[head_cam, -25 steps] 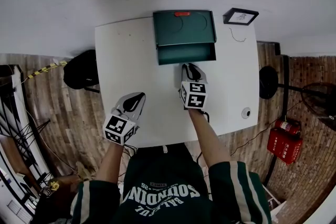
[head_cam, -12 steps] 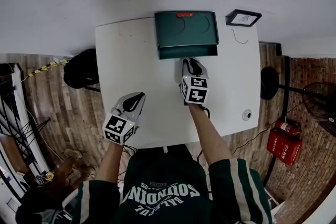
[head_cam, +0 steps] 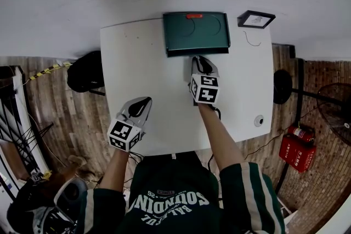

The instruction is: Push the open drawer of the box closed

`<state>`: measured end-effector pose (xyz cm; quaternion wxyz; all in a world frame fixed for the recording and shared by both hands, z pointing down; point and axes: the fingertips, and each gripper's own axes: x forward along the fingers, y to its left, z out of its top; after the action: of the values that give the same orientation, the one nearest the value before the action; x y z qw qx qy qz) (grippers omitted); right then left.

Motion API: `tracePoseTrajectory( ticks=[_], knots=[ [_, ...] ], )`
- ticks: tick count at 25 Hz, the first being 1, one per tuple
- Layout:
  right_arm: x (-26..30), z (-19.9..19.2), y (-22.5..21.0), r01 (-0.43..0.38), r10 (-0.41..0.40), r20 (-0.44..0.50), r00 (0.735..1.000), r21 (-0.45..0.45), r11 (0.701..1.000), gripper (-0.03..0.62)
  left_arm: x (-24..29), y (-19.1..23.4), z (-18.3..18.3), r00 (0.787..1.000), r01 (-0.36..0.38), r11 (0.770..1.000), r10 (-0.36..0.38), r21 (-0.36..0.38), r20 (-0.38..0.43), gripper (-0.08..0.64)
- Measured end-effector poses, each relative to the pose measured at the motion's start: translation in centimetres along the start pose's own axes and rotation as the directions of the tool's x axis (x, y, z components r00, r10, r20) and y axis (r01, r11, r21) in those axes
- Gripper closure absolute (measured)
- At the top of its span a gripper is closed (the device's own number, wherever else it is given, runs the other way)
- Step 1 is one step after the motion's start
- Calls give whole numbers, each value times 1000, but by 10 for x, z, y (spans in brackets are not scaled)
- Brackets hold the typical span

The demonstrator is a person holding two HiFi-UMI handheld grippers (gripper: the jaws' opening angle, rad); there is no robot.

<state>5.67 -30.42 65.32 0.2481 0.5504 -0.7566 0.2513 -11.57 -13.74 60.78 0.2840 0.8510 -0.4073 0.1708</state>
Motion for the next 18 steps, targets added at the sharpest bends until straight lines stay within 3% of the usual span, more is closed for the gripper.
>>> tracePoseTrajectory(
  ticks=[18],
  knots=[
    [13, 11, -2, -23, 24, 15, 1000, -31, 999, 520, -3, 6, -8, 1000, -3, 1000, 3, -8, -16, 508]
  ],
)
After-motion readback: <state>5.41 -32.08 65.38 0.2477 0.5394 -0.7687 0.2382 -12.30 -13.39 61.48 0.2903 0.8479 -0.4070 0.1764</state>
